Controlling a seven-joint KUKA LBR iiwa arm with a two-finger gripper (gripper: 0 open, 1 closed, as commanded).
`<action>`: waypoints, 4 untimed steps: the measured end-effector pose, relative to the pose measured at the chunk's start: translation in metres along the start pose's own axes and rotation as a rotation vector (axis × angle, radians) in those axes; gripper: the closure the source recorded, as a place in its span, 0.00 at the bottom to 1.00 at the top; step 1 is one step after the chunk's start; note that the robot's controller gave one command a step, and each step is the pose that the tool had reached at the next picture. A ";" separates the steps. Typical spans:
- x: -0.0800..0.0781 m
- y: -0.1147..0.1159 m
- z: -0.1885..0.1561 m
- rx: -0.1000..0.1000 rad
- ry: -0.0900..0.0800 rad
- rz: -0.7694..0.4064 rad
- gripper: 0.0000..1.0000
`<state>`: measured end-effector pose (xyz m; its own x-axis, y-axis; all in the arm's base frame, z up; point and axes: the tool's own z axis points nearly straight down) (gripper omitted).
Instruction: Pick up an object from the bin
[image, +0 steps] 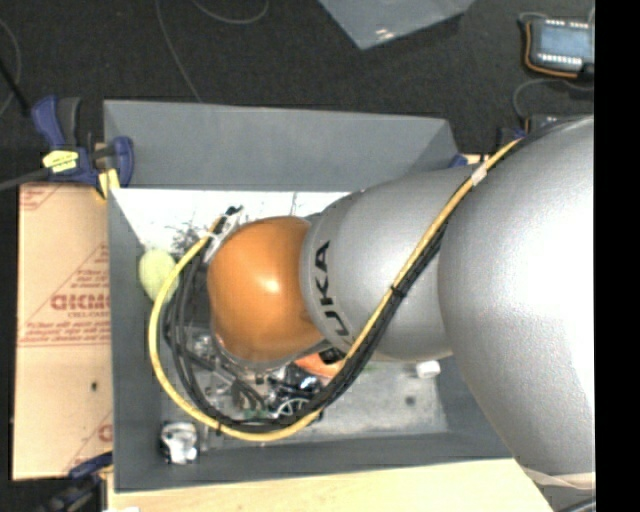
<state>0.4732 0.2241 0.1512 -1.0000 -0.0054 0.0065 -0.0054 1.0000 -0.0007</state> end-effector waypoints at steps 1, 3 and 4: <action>-0.002 -0.001 -0.004 -0.002 -0.008 0.005 0.00; -0.004 0.005 0.027 -0.001 -0.004 -0.024 0.00; -0.010 0.005 0.035 -0.001 -0.005 0.164 0.00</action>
Offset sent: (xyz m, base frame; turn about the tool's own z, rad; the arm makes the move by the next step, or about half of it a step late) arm -0.0008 0.0072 -0.0414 -0.1449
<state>0.4828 0.2295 0.1162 -0.9875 0.1578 0.0010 0.1578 0.9875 0.0001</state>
